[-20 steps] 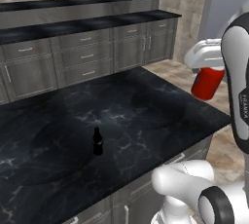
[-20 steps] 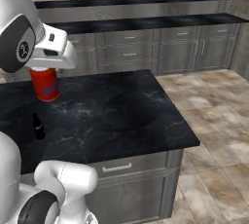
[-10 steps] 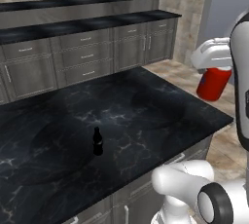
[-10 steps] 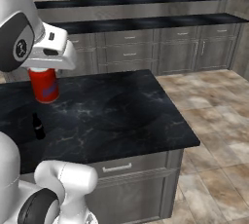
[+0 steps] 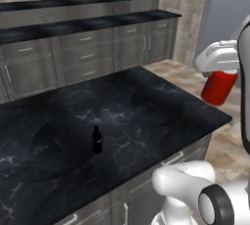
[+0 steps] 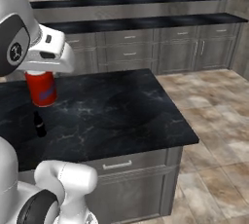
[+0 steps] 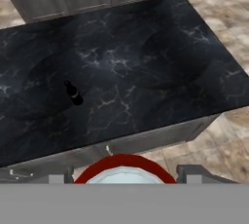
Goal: Move the drinks to the dining counter.
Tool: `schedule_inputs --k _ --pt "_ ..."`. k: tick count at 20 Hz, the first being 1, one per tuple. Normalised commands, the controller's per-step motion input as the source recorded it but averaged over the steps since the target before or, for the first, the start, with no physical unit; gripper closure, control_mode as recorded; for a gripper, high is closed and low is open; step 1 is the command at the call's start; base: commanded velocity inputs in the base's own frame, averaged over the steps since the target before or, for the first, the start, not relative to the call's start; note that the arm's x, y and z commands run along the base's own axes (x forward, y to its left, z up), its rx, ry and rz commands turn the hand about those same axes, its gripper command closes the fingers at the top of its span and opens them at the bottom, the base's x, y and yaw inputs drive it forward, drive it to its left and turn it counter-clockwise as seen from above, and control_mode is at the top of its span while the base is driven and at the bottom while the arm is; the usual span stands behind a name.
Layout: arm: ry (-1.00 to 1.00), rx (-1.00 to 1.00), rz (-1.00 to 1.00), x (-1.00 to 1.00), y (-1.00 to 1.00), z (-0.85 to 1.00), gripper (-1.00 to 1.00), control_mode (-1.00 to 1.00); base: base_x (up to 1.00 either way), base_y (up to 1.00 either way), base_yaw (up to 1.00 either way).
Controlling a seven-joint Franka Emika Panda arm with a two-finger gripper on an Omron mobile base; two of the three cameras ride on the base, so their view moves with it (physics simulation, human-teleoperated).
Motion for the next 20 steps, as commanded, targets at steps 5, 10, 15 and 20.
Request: schedule_inputs --k 5,10,15,20 --pt "0.00 0.00 0.00 0.00 0.00 0.00 1.00 1.00 -0.75 0.37 0.00" --pt "0.00 0.00 0.00 0.00 0.00 0.00 1.00 1.00 -0.97 1.00 0.17" --pt "0.00 0.00 0.00 0.00 0.00 0.00 1.00 1.00 -0.52 0.99 0.71" --pt "0.00 0.00 0.00 0.00 0.00 0.00 1.00 1.00 -0.16 0.74 0.92"
